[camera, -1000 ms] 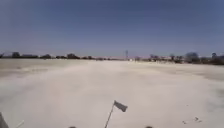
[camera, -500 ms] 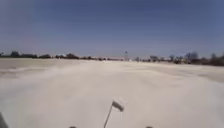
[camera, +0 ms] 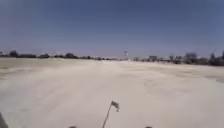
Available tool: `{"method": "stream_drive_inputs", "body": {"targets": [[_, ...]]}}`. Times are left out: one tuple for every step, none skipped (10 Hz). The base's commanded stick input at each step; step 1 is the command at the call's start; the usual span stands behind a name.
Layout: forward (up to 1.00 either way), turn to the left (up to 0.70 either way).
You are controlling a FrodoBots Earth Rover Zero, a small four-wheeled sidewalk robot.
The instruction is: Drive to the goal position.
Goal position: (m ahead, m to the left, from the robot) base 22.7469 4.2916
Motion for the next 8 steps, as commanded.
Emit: {"method": "stream_drive_inputs", "body": {"targets": [[0.70, 0.00], [0.70, 0.00], [0.70, 0.00], [0.70, 0.00], [0.70, 0.00], [0.70, 0.00], [0.70, 0.00], [0.70, 0.00]]}}
